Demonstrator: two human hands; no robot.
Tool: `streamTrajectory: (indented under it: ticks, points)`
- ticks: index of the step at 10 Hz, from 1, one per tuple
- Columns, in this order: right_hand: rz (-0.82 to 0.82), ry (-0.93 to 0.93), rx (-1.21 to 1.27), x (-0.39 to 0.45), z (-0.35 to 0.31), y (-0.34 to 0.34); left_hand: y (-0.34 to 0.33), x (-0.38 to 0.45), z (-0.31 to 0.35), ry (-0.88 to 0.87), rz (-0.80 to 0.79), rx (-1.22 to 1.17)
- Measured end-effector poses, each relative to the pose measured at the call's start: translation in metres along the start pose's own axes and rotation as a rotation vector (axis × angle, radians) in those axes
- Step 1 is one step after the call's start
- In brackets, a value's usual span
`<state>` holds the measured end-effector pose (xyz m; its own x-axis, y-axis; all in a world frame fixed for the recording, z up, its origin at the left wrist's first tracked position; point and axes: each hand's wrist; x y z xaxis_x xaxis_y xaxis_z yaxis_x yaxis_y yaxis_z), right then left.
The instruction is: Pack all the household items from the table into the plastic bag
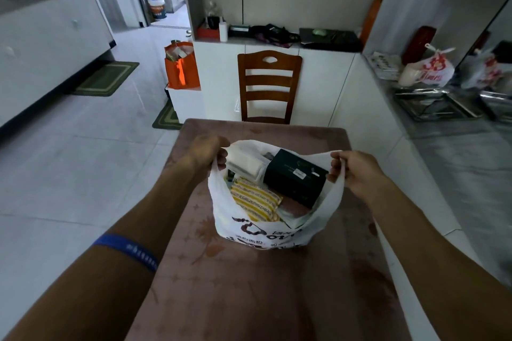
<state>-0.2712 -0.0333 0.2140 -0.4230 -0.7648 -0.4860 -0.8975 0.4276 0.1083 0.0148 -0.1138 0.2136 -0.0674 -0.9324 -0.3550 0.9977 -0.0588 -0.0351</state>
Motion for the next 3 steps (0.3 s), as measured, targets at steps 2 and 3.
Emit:
streamTrajectory:
  ticks: [2, 3]
  points:
    - [-0.023, 0.023, -0.102, 0.002, 0.000, -0.007, 0.004, -0.006, -0.006, 0.010, -0.040, 0.021]
    - [0.082, 0.055, -0.286, -0.001, 0.004, -0.005, 0.006, -0.013, -0.010, -0.034, 0.056, 0.157]
Point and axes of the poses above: each hand's wrist, its own x-axis towards the middle knuckle, its own y-axis out of the back of the hand, z = x × y, and after that the axes turned 10 degrees about -x, right-handed
